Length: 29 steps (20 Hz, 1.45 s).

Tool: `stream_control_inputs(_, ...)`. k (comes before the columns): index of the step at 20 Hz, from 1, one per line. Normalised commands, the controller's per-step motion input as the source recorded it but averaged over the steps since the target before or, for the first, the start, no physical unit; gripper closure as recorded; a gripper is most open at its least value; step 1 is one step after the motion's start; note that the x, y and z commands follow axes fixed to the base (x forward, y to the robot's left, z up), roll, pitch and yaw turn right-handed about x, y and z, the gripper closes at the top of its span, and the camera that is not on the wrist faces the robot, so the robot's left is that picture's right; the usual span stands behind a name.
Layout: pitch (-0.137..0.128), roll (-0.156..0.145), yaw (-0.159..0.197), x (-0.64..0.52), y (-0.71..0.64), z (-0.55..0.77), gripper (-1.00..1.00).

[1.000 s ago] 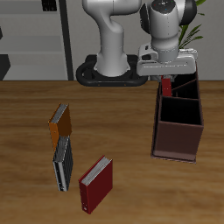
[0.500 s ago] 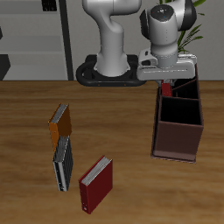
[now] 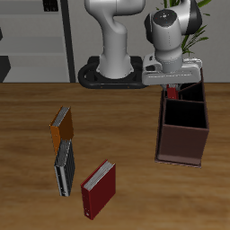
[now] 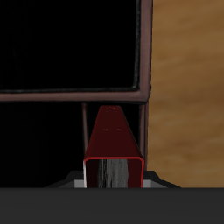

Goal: Place the right red book into the left desk caddy's front compartment

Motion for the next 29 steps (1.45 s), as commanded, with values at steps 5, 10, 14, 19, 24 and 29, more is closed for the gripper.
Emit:
stream_control_inputs(5,0.023,0.01,0.006,0.05,0.04,-0.14,1.0)
stream_control_inputs(10,0.009,-0.008,0.014,0.09,0.0,-0.1,1.0)
stream_control_inputs(14,0.016,-0.007,0.013,0.1,0.0,-0.11,1.0)
stream_control_inputs(19,0.022,-0.019,0.029,0.05,-0.05,-0.17,1.0)
stream_control_inputs(24,0.006,-0.019,-0.009,-0.01,-0.12,0.01,-1.0)
stream_control_inputs(29,-0.01,-0.001,0.008,-0.05,-0.08,0.09,-1.0)
